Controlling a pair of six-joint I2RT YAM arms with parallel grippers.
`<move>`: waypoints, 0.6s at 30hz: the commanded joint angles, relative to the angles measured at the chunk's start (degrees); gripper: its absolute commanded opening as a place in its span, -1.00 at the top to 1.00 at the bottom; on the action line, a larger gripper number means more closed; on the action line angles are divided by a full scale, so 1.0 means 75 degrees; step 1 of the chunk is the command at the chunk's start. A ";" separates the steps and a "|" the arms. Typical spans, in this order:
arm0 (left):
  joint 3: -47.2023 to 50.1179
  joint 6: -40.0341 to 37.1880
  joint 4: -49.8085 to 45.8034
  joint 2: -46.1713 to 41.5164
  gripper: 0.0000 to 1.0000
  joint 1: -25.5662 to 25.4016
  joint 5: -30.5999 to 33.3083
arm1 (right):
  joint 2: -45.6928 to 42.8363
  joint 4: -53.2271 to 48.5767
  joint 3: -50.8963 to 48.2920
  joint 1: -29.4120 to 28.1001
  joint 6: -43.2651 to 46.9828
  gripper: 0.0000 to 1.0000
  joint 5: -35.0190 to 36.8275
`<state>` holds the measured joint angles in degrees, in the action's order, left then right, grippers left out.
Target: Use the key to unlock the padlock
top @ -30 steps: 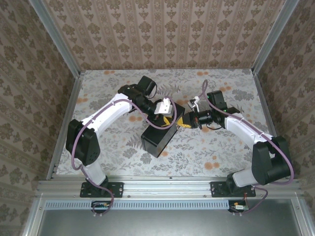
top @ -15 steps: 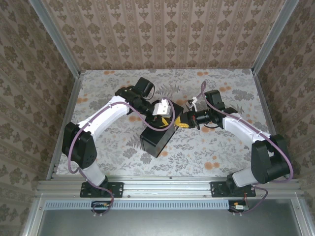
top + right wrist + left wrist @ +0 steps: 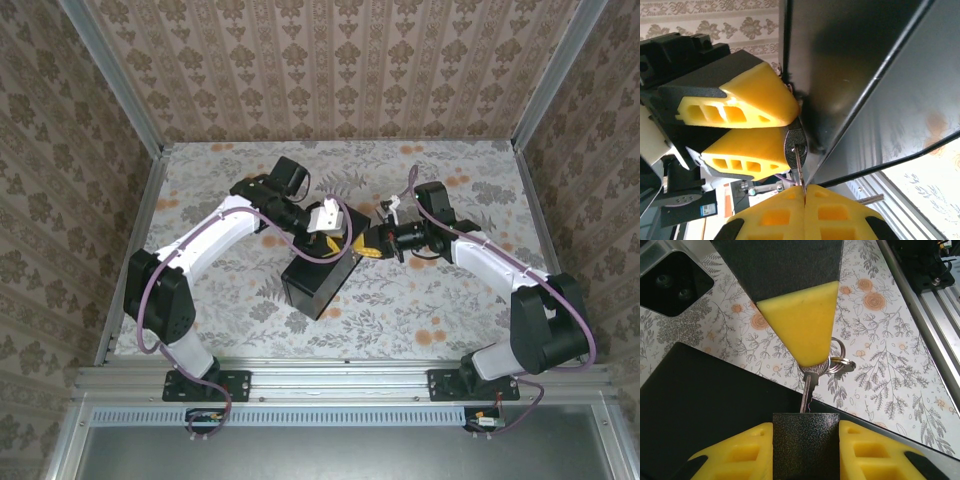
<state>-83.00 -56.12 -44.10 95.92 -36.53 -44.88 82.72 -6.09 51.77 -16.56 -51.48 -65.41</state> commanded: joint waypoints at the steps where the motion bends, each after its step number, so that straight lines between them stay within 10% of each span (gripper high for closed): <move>1: 0.0045 0.0152 0.0779 -0.0295 0.84 -0.0230 -0.1438 | 0.0074 0.1184 -0.0004 -0.0063 -0.0031 1.00 -0.0711; 18: 0.0020 0.0182 0.0672 -0.0238 0.84 -0.0156 -0.1518 | 0.0915 0.0309 0.0718 0.0113 0.1273 1.00 -0.1158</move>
<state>-81.93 -55.02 -41.91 95.92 -36.23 -48.58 88.20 -5.19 54.00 -14.85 -43.64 -73.28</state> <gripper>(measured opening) 0.272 0.038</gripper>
